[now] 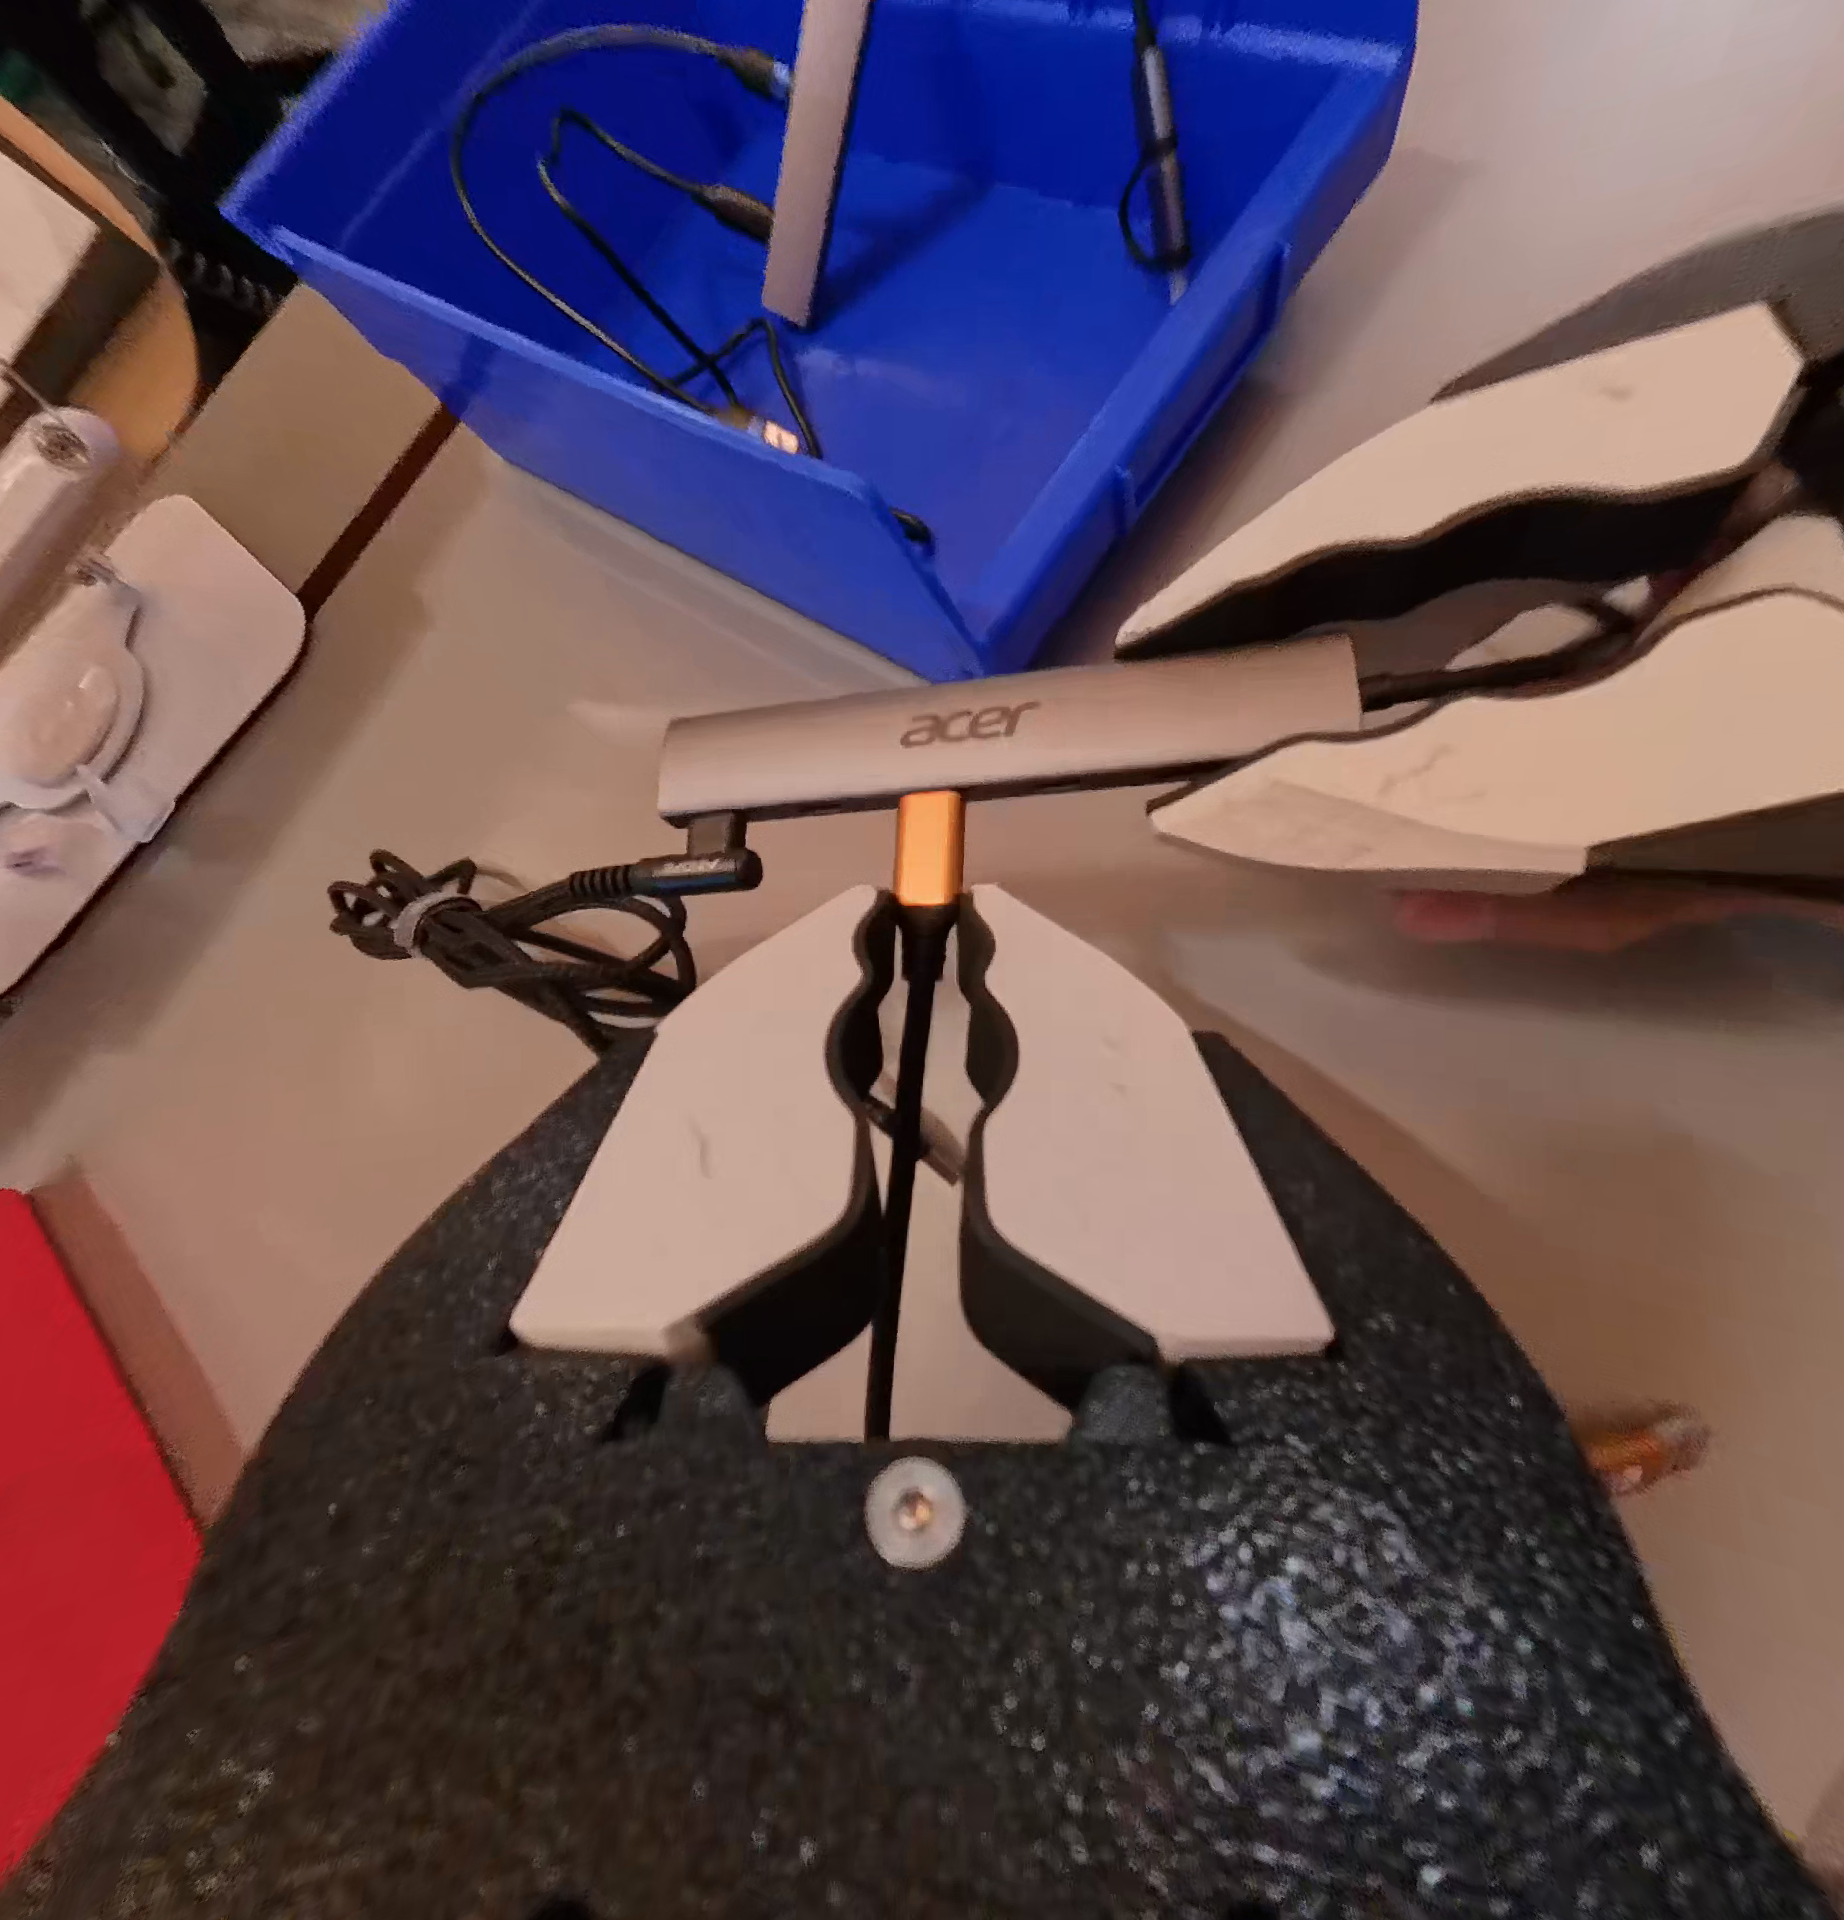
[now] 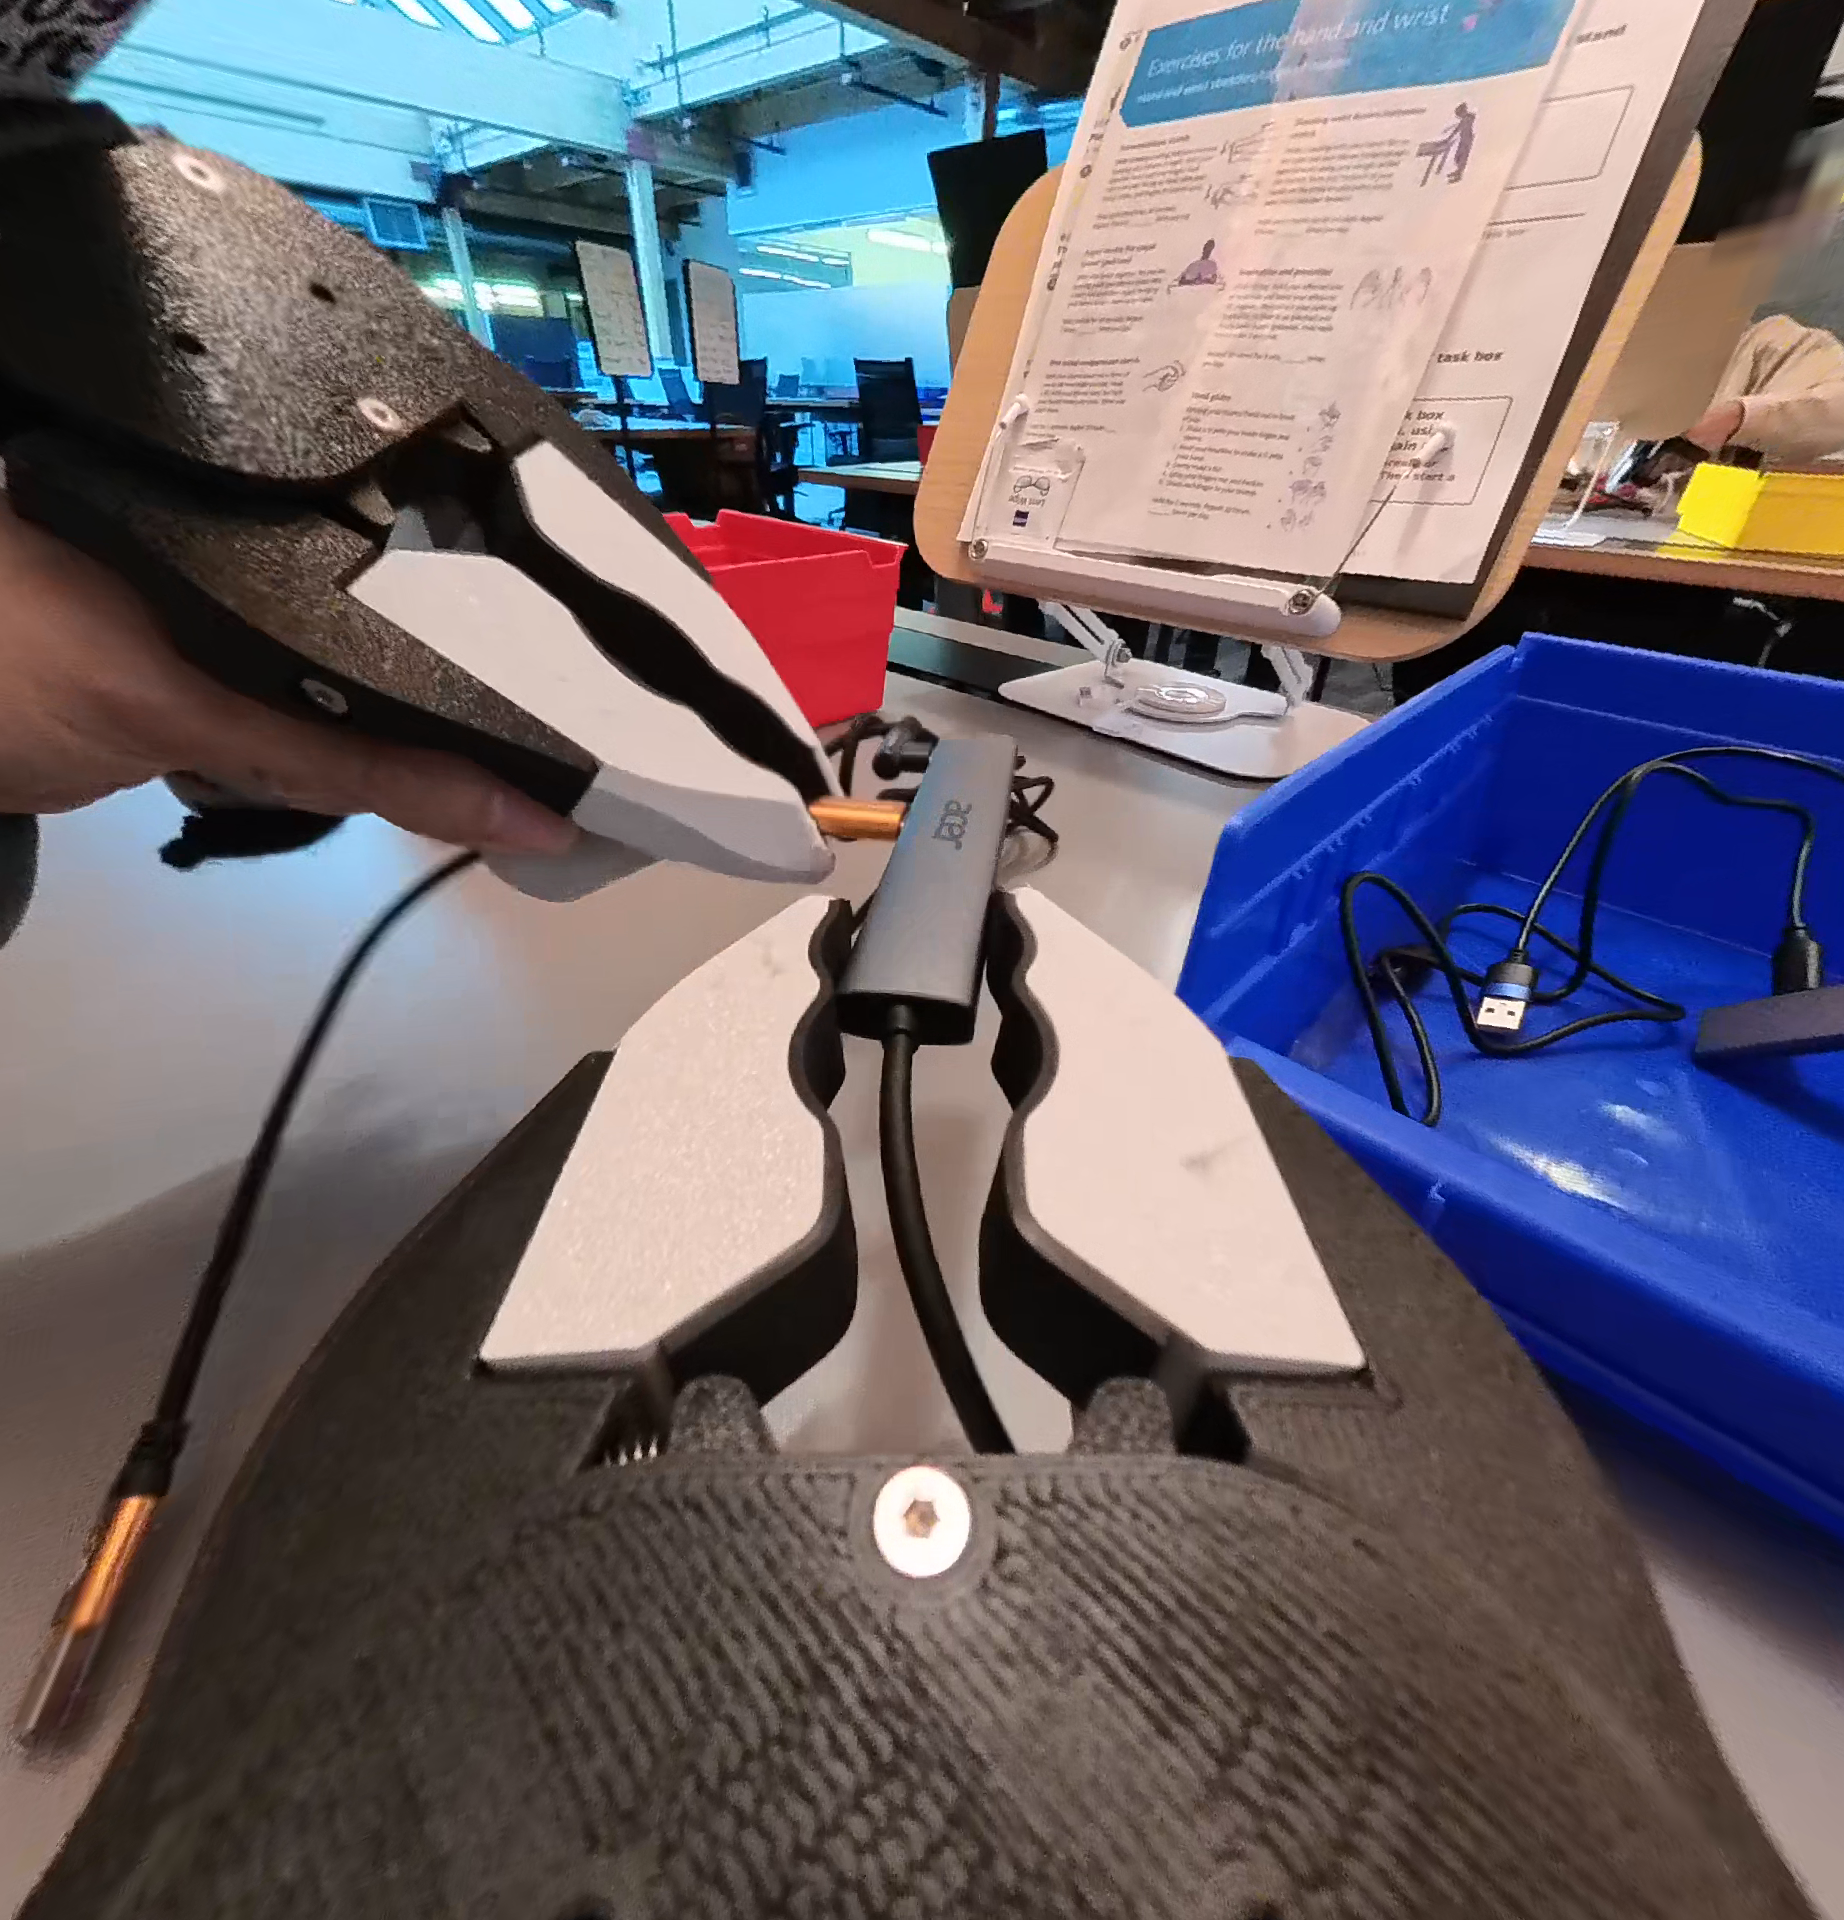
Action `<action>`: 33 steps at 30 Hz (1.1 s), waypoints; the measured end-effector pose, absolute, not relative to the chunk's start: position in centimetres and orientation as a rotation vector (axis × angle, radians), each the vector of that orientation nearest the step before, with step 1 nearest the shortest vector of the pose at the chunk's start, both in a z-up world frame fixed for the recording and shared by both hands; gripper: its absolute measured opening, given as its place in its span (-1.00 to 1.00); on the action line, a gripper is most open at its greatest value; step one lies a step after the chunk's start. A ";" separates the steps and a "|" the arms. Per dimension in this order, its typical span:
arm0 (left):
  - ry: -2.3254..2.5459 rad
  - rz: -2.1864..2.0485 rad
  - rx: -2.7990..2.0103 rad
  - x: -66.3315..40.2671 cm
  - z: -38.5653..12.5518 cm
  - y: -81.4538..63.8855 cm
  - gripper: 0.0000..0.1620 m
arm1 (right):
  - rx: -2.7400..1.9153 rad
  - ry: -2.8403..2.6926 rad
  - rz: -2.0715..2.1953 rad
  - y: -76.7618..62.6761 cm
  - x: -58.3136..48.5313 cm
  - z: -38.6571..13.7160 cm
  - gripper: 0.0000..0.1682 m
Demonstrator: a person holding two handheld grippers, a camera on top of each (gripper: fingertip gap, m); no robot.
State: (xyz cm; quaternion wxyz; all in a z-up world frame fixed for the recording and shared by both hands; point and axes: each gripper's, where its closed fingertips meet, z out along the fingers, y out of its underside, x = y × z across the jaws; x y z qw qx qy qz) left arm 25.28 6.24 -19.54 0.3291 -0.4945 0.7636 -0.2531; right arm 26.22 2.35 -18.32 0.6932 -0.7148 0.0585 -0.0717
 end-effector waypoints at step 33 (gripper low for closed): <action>1.611 -1.099 -1.319 17.2 -21.0 15.2 -0.62 | -1.264 0.032 -0.491 -8.3 31.6 6.7 -0.71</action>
